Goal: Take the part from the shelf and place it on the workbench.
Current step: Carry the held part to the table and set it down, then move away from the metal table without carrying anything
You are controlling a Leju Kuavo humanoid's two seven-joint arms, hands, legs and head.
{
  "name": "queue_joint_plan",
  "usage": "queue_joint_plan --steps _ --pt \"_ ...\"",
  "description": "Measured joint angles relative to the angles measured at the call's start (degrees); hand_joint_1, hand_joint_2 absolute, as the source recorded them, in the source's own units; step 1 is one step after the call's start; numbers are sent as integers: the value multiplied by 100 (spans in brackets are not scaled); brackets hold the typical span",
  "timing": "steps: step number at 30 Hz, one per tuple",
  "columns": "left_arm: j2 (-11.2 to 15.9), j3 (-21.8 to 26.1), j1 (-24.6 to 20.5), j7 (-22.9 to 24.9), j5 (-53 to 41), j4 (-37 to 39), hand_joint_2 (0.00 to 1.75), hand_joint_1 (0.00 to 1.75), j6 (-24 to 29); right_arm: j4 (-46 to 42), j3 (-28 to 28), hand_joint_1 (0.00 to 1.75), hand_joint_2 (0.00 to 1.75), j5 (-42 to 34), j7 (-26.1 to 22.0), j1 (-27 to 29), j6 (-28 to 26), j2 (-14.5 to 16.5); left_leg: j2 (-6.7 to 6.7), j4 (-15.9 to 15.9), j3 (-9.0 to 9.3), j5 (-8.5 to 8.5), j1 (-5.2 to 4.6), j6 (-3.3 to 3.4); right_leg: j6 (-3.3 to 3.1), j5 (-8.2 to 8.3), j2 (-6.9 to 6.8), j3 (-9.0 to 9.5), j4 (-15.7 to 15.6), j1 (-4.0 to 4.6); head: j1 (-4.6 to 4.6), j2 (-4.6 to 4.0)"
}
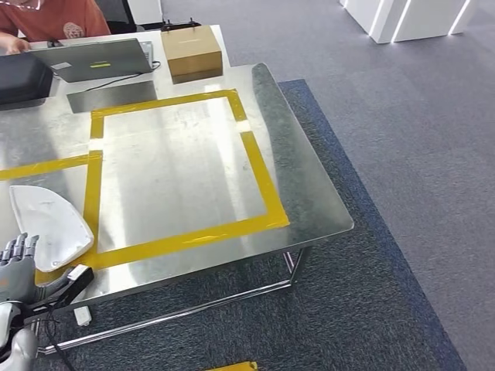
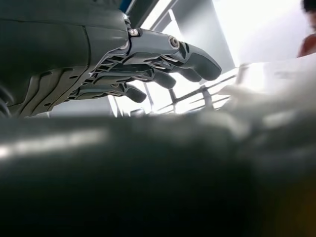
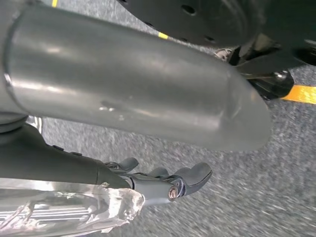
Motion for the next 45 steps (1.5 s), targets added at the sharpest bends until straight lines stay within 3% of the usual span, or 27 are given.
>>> queue_joint_plan --steps 2,3,5,7,9,11,12,13,14,16,18,19,21,23,25,27,28,29,31,32,34,36,38,40,42,43,45 --pt "-29 132 -33 -39 0 7 0 0 -2 0 3 0 0 -1 4 2 -30 -18 -121 37 -29 -8 15 -74 -42 155 263 281 -541 -14 -5 0" --pt "-43 200 -45 -62 0 9 0 0 -3 0 4 0 0 -1 9 4 -49 -24 -186 45 -54 0 31 -121 -66 131 323 323 -599 -8 -6 0" --pt "-67 340 -52 -102 0 11 0 0 -9 0 9 0 0 0 21 7 -97 -34 -308 41 -89 20 63 -215 -123 138 220 357 -625 9 -1 0" --pt "-86 462 -61 -132 0 10 0 0 -34 -1 44 0 0 1 37 3 -161 -40 -148 196 -166 -82 61 -278 -203 153 68 403 -678 -1 -34 0" --pt "-110 535 -79 -146 0 9 0 0 -75 -2 92 0 0 2 62 6 -209 -43 156 774 -450 -385 55 -324 -261 145 -102 439 -705 4 -71 0" --pt "-139 577 -59 -146 -1 10 0 0 -120 -2 126 0 0 1 96 18 -234 -47 259 1458 -810 -632 72 -361 -282 121 -276 453 -702 20 -75 0" --pt "-153 598 -41 -144 0 10 0 0 -139 -3 137 0 0 1 109 20 -244 -50 271 1572 -877 -613 78 -370 -282 107 -353 461 -700 23 -75 0" --pt "-163 625 -27 -136 0 10 0 0 -157 -3 149 0 0 1 122 19 -253 -54 288 1519 -859 -505 83 -374 -276 91 -433 474 -698 25 -75 0" --pt "-169 646 -23 -126 0 7 0 0 -168 -4 156 0 0 1 129 17 -258 -55 327 1249 -720 -312 84 -370 -264 71 -503 496 -695 26 -75 0" --pt "-173 670 -32 -104 0 -5 0 0 -178 -5 174 0 0 1 138 13 -265 -57 570 551 -347 7 52 -343 -218 19 -631 548 -684 47 -78 0" --pt "-182 674 -50 -93 -1 -25 0 0 -185 -8 185 0 0 1 143 6 -268 -61 767 177 -160 61 12 -273 -157 -35 -755 582 -672 94 -76 0" --pt "-187 679 -48 -85 -1 -31 0 0 -192 -9 186 0 0 1 145 -1 -268 -64 758 141 -157 22 -7 -234 -130 -56 -825 597 -674 112 -74 0" --pt "-195 703 -20 -66 -1 -43 0 0 -209 -9 189 0 0 1 149 -18 -264 -72 623 128 -165 20 10 -154 -68 -118 -862 621 -655 110 -67 0" --pt "-199 733 -16 -38 0 -57 0 0 -224 -9 193 0 0 1 151 -30 -259 -83 489 113 -156 28 31 -85 -15 -333 -580 478 -336 87 -42 0" --pt "-210 746 -33 -21 0 -66 0 0 -238 -9 199 0 0 1 154 -21 -256 -93 353 113 -160 24 27 -40 -8 -666 -274 101 394 78 -14 0" --pt "-230 748 -32 -17 0 -66 0 0 -258 -9 205 0 0 0 156 0 -253 -99 188 115 -156 17 4 -21 -42 -782 -201 -251 955 86 -8 0" --pt "-239 750 -29 -16 0 -66 0 0 -267 -9 208 0 0 -1 158 6 -252 -103 97 116 -148 15 -7 -18 -72 -671 -184 -301 947 95 -5 0" --pt "-245 752 -27 -14 0 -66 0 0 -271 -9 211 0 0 -1 160 8 -251 -106 6 117 -135 12 -18 -17 -112 -456 -153 -247 721 106 -5 0" --pt "-252 756 -28 -2 -1 -66 0 0 -272 -9 222 0 0 -1 162 -3 -257 -121 -154 120 -117 2 -35 -26 -211 -10 83 31 -26 120 -12 0" --pt "-252 760 -33 8 -1 -66 0 0 -273 -9 229 0 0 -1 164 -10 -271 -129 -226 126 -125 -1 -32 -43 -246 100 208 159 -314 121 -18 0" --pt "-253 774 -35 36 -1 -66 0 0 -276 -9 248 0 0 -1 181 -13 -304 -143 -360 126 -165 13 -6 -107 -281 116 317 273 -525 128 -29 0" --pt "-249 814 -8 67 -1 -64 0 0 -280 -10 285 0 0 1 214 -10 -345 -144 -434 127 -189 23 18 -182 -303 137 188 323 -587 127 -26 0" --pt "-243 880 9 91 -1 -58 0 0 -287 -16 330 0 0 2 239 -11 -386 -148 -199 353 -292 -127 3 -244 -350 160 42 375 -655 106 -61 0" --pt "-252 934 5 100 -1 -45 0 0 -295 -21 362 0 0 2 253 2 -403 -150 142 1020 -621 -474 7 -301 -384 150 -118 405 -678 109 -95 0" --pt "-277 966 34 99 -2 -21 0 0 -302 -22 377 0 0 2 267 23 -402 -150 263 1651 -957 -684 33 -344 -392 123 -289 418 -675 116 -96 0" --pt "-293 989 53 91 -2 -6 0 0 -313 -24 379 0 0 2 273 29 -399 -150 287 1709 -996 -630 44 -355 -389 107 -373 429 -675 117 -97 0" --pt "-347 1072 75 53 -2 16 0 0 -349 -30 380 0 0 1 286 29 -379 -150 378 1174 -718 -259 52 -347 -364 67 -525 478 -674 118 -98 0"
